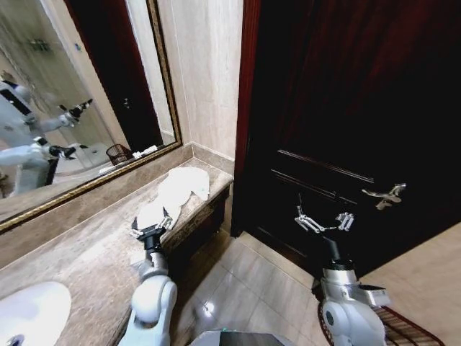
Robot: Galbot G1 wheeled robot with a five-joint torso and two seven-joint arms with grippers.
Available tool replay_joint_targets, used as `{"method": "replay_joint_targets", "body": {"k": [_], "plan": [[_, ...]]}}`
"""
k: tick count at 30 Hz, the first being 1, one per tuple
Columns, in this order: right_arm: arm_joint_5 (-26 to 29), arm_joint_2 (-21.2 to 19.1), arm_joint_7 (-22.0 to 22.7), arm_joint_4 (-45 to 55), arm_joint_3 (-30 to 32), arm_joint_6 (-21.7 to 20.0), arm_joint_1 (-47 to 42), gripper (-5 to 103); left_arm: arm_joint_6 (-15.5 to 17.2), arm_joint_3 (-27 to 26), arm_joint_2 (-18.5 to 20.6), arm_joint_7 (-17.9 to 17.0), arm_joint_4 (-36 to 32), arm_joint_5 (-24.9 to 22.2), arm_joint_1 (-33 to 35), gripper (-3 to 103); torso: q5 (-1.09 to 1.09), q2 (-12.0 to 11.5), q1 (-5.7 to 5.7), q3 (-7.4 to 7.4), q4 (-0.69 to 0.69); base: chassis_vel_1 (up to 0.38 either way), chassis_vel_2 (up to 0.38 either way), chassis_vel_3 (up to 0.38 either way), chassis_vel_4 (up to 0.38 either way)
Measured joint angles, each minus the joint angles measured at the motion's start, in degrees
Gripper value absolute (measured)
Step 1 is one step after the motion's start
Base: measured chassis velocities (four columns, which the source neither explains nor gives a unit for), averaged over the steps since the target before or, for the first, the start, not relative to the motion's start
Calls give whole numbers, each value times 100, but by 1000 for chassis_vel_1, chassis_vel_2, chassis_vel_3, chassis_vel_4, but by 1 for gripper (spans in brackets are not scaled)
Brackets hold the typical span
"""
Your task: Discard the used towel into the hamper.
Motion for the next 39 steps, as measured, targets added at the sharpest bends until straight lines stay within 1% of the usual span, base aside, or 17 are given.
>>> {"method": "replay_joint_targets", "body": {"k": [3, 7, 10, 15, 18, 20, 22, 23, 25, 26, 29, 31, 32, 33, 36, 37, 39], "plan": [[-10, -3, 6, -12, 14, 5, -33, 100, 184, 23, 0, 1, 315, -126, -338, 100, 1, -1, 2, 0, 0, 0, 0, 0, 0], [-28, -3, 11, -22, 12, 6, -56, 100, 321, 35, 0, -17, 524, -274, -602, 100, 1, -1, 2, 0, -1, 0, 0, 0, 0], [-47, -17, 12, -45, 25, 6, -87, 100, 548, 55, 0, -129, 778, -611, -1003, 100, 0, -1, 0, 0, -1, 0, 0, 0, 0], [-48, -25, 34, -71, 75, 8, -101, 100, 656, -27, -2, -216, 930, -795, -1330, 100, -1, -1, 0, 0, -1, 0, 0, 0, 0], [-40, -30, 92, -101, 113, 55, -142, 100, 719, -250, 0, -274, 1074, -919, -1622, 100, 0, -1, 0, 0, 0, 0, 0, 0, 0], [-35, -30, 113, -113, 116, 70, -146, 100, 720, -294, 0, -274, 1148, -949, -1701, 100, 0, -1, 0, 0, 0, 0, 0, 0, 0], [9, -26, 53, -134, 118, 133, -146, 100, 723, -348, 60, -297, 1260, -1166, -1832, 100, -1, -1, 0, 0, -1, 0, 0, 0, 0], [9, -26, 53, -134, 118, 133, -146, 100, 723, -348, 60, -297, 1260, -1166, -1832, 100, -1, -1, 0, 0, -1, 0, 0, 0, 0], [37, -13, -47, -163, 112, 179, -165, 100, 730, -419, 238, -321, 1413, -1327, -1947, 100, 0, -1, 0, 0, 0, 0, 0, 0, 0], [37, -13, -47, -163, 112, 179, -165, 100, 730, -419, 238, -321, 1413, -1327, -1947, 100, 0, -1, 0, 0, 0, 0, 0, 0, 0], [35, 9, -98, -199, 107, 209, -169, 100, 735, -516, 588, -327, 1734, -1479, -2170, 100, -1, -1, 0, 0, 0, 0, 0, 0, 0], [39, 8, -141, -222, 115, 222, -154, 100, 735, -522, 896, -323, 1963, -1524, -2294, 100, -1, -1, 0, 0, 0, 0, 0, 0, 0], [39, 8, -141, -222, 115, 222, -154, 100, 735, -522, 896, -323, 1963, -1524, -2294, 100, -1, -1, 0, 0, 0, 0, 0, 0, 0], [56, 1, -203, -248, 139, 241, -131, 100, 757, -501, 1072, -319, 2096, -1593, -2374, 100, -1, -1, 0, 0, 2, 0, 0, 0, 0], [95, -3, -302, -296, 151, 256, -79, 100, 951, -353, 1436, -289, 2291, -1903, -2603, 100, 0, -1, 0, 0, 0, 0, 0, 0, 0], [95, -3, -302, -296, 151, 256, -79, 100, 951, -353, 1436, -289, 2291, -1903, -2603, 100, 0, -1, 0, 0, 0, 0, 0, 0, 0], [97, 10, -313, -299, 116, 251, -58, 100, 1113, -209, 1617, -271, 2391, -2162, -2721, 100, -2, -1, 0, 0, -1, 0, 0, 0, 0]]}}
